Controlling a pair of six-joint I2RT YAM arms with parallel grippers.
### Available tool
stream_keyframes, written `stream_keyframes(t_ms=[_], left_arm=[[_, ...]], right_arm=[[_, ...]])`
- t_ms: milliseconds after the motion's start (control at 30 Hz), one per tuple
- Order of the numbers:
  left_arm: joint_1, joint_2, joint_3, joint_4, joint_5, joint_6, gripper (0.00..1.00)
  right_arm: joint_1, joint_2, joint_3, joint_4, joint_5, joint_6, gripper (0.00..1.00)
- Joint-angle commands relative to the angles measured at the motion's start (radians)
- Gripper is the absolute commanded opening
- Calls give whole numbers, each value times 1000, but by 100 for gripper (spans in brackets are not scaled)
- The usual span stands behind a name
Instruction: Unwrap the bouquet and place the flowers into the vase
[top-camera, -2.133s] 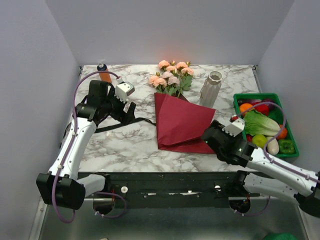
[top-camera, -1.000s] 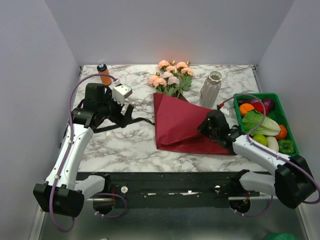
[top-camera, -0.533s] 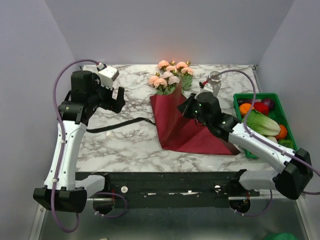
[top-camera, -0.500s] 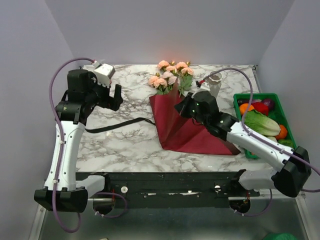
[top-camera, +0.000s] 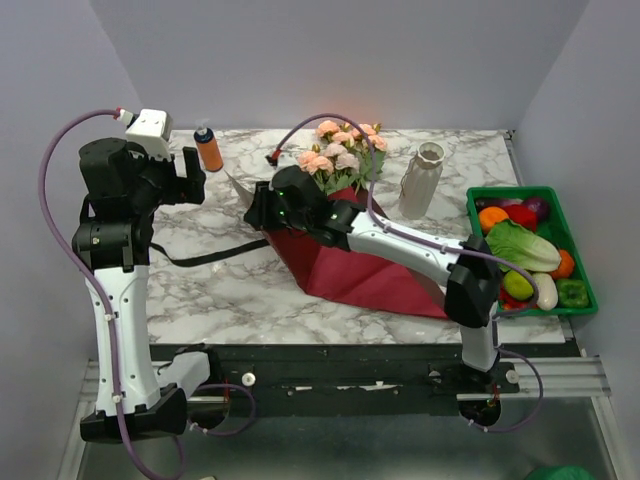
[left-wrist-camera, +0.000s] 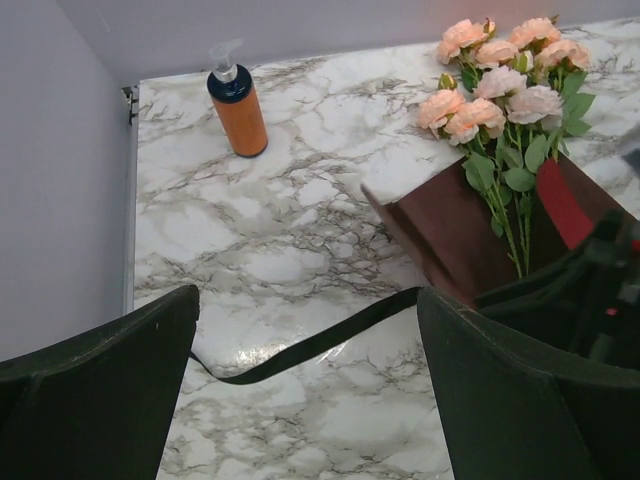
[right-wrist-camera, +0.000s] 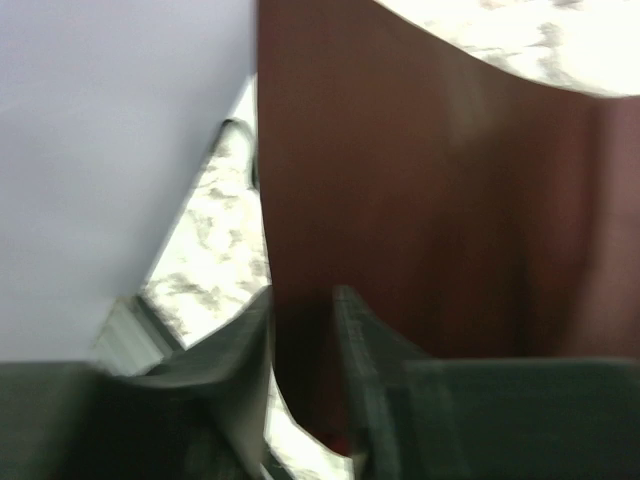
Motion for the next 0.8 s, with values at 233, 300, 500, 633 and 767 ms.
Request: stream_keyframes(t_ms=[233, 300, 500, 633, 767], left_arm=[[12, -34, -13, -29, -42, 41, 99], [12, -28, -9, -28, -32, 38, 99], [14, 27, 1, -28, 76, 28, 99], [-3, 109, 65, -63, 238, 35, 99], [-95, 173, 131, -95, 254, 54, 99]], right_arm=[[43, 177, 221, -79, -306, -67, 96], [40, 104, 181, -78, -249, -83, 100], [-35, -174, -64, 25, -173, -60, 100], [-63, -251, -121, 12, -196, -64, 100], [-65, -224, -124, -5, -231, -58, 100]])
